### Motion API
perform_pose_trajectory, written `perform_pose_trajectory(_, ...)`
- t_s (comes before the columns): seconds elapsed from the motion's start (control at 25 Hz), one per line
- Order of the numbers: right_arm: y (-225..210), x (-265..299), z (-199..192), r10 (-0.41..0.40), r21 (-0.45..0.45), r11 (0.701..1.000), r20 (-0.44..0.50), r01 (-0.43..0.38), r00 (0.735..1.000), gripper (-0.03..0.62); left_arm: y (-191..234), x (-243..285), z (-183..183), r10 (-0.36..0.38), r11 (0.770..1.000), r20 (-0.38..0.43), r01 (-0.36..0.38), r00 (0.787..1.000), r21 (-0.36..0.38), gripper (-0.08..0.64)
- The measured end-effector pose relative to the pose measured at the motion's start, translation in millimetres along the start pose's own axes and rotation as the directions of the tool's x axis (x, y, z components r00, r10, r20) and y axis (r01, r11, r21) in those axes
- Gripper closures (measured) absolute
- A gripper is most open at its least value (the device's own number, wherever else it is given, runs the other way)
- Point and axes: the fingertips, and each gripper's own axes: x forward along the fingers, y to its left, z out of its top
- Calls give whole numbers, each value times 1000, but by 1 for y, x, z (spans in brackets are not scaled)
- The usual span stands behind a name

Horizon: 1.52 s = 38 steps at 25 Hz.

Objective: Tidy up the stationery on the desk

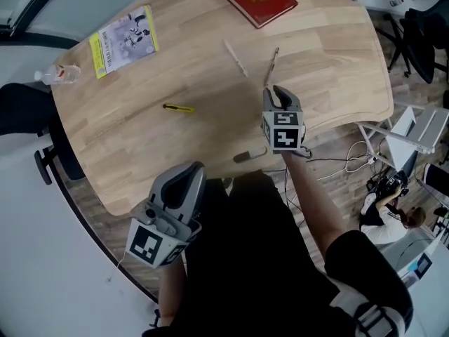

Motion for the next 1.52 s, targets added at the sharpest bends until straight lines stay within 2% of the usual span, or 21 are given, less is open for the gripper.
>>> perform_pose_trajectory(0.16,-10,22,-9,-35,37,999,-38,37,999,491,4,6,2,-8,999,20,9,1000,-33,525)
perform_pose_trajectory(0.28,-12,36,-15,-51,6,999,-65,51,997,478,4,8,4,-13,998,27,14,1000,-53,525)
perform_pose_trajectory(0.56,-20,55,-28,-71,14,997,-133,74,989,473,6,6,-7,-1,999,-5,1,1000,-38,525)
perform_pose_trajectory(0.76,-24,57,-32,-86,24,996,-166,91,982,496,7,9,0,1,1000,10,-1,1000,-22,525)
perform_pose_trajectory(1.24,-26,52,-36,-100,67,991,-170,113,980,532,6,1,-3,31,999,15,-31,999,-12,525)
perform_pose_trajectory(1.52,-13,35,-25,-62,111,991,-153,79,986,532,1,-6,-2,32,999,34,-32,999,2,525)
